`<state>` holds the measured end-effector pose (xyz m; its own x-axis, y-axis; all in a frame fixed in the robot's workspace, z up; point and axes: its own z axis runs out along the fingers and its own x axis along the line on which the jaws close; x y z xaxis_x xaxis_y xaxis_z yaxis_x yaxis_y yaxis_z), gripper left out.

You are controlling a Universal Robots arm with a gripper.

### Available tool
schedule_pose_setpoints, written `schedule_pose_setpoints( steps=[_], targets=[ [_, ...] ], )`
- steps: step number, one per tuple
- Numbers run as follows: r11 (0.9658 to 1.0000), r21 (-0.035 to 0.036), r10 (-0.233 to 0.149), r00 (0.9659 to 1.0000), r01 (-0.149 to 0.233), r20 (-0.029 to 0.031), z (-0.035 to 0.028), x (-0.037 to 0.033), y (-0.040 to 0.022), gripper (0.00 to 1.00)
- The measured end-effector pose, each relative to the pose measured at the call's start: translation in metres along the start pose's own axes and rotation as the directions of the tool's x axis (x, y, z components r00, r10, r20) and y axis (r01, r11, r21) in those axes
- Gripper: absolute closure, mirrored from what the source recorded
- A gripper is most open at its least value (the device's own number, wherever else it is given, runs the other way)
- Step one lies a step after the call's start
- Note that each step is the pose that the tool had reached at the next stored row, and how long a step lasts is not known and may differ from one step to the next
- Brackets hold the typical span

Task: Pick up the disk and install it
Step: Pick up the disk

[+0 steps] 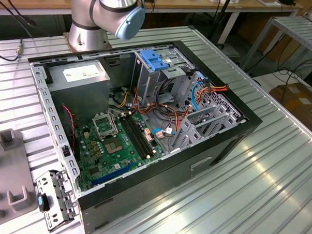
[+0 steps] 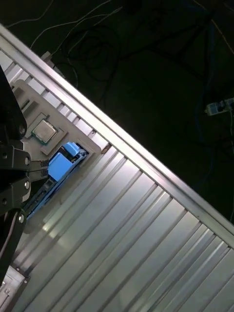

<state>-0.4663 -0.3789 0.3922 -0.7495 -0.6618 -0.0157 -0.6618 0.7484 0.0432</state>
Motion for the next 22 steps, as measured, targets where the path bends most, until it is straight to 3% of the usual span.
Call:
schedule_pose_setpoints(
  steps=[2,5,7,9,10,20,22],
  targets=[
    [0.9989,-0.0008,-0.048,0.9989,0.048,-0.002,0.0,0.0,0.0,0.89],
    [0.9917,-0.0024,-0.129,0.9917,0.129,-0.0054,0.0001,0.0,0.0,0.89],
    [0.9837,-0.0035,-0.18,0.9836,0.18,-0.0075,0.0001,0.0,0.0,0.89],
    [0.9718,-0.0049,-0.236,0.9717,0.236,-0.0097,0.0003,0.0,0.0,0.89],
    [0.9685,-0.0053,-0.249,0.9685,0.249,-0.0103,0.0002,0.0,0.0,0.89],
    [0.9677,-0.0054,-0.252,0.9677,0.252,-0.0104,0.0002,0.0,0.0,0.89],
    [0.9661,-0.0056,-0.258,0.966,0.258,-0.0106,0.0002,0.0,0.0,0.89]
  ],
)
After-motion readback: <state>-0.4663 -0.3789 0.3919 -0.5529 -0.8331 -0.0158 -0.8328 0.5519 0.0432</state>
